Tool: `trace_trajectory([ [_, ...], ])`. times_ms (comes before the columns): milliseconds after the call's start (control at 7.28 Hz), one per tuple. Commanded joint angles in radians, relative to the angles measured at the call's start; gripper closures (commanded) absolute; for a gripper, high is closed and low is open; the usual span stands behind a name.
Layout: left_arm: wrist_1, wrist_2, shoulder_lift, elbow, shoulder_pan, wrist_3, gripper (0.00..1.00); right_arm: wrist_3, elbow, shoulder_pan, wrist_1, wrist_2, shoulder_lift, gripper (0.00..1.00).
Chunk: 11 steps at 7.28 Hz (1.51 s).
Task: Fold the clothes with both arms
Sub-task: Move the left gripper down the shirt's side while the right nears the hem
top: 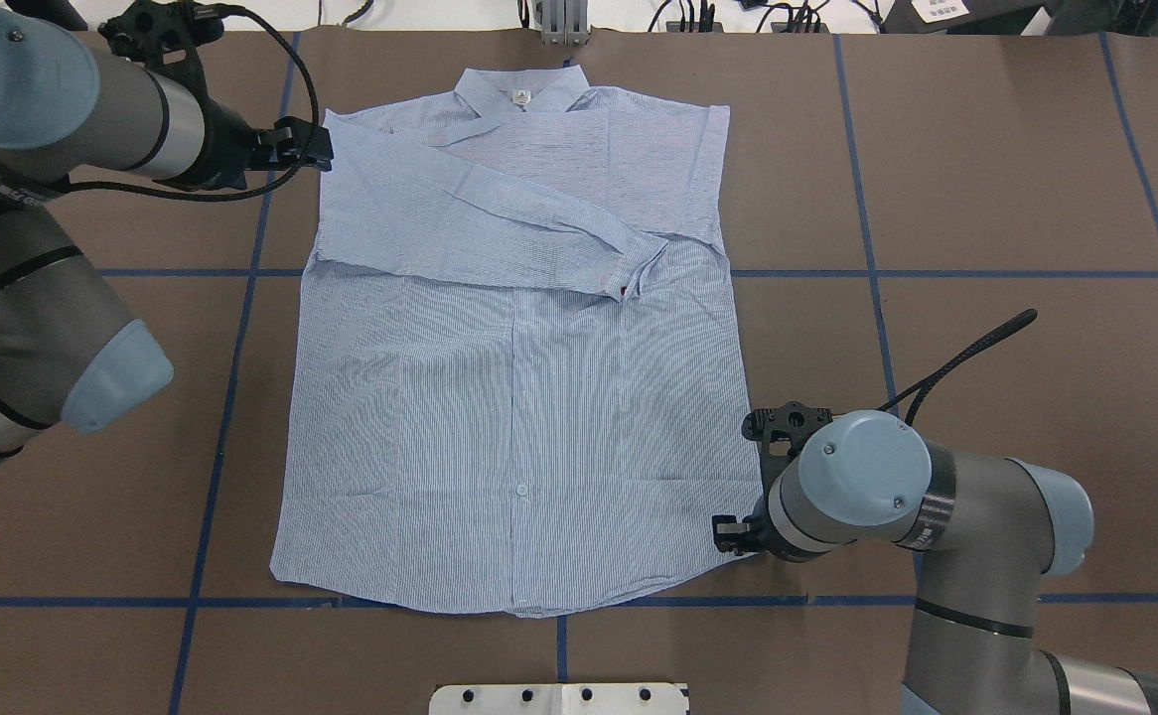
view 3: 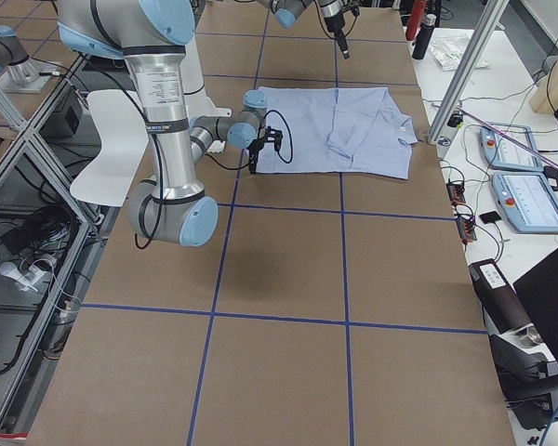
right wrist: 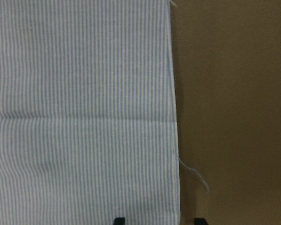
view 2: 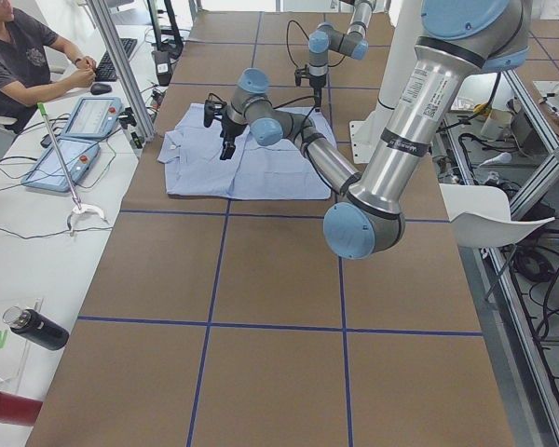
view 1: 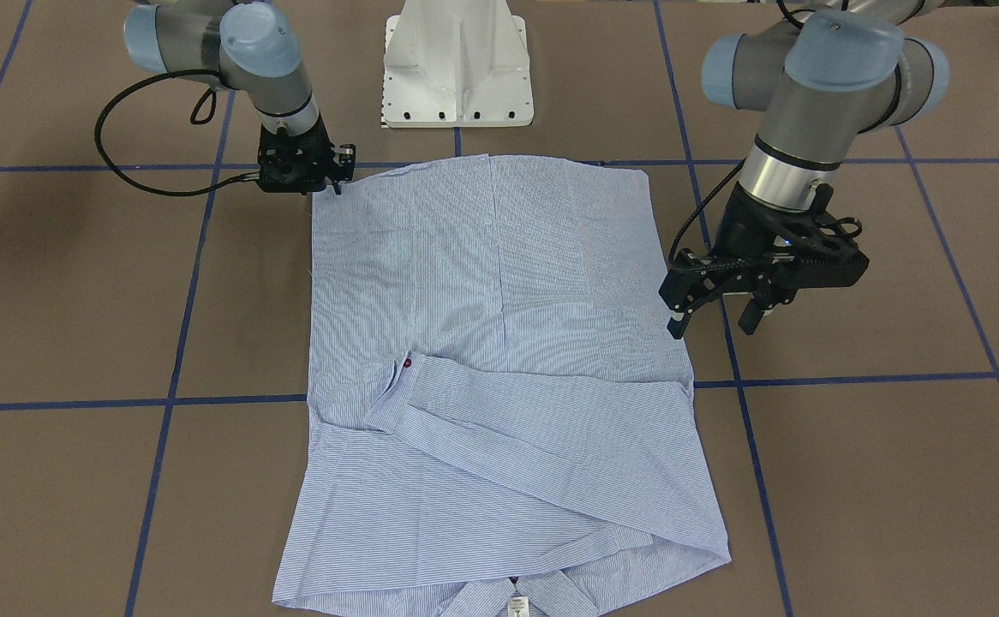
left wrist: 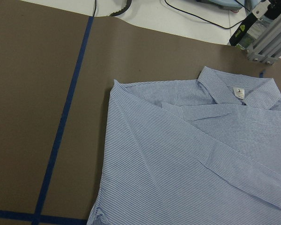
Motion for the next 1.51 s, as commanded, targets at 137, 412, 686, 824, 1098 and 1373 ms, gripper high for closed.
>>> trace_trajectory([
  [137,0.000,0.003,0.002,0.000,0.000,-0.001,0.02,-0.006,-0.009,0.001,-0.001,0.009,-0.001,0.82],
  [412,0.000,0.003,0.000,0.000,0.002,-0.001,0.02,-0.008,0.003,0.007,-0.001,0.008,-0.001,1.00],
  [686,0.000,0.000,0.009,0.003,0.020,-0.003,0.02,-0.003,0.065,0.008,0.004,0.008,-0.027,1.00],
  [824,0.003,-0.012,0.020,0.008,0.035,-0.015,0.02,-0.003,0.093,0.016,0.004,0.008,-0.041,1.00],
  [1098,-0.026,-0.069,0.144,-0.082,0.121,-0.125,0.02,-0.003,0.168,0.037,0.004,0.008,-0.094,1.00],
  [1373,-0.012,-0.068,0.254,-0.168,0.269,-0.246,0.02,-0.003,0.187,0.042,0.004,0.006,-0.119,1.00],
])
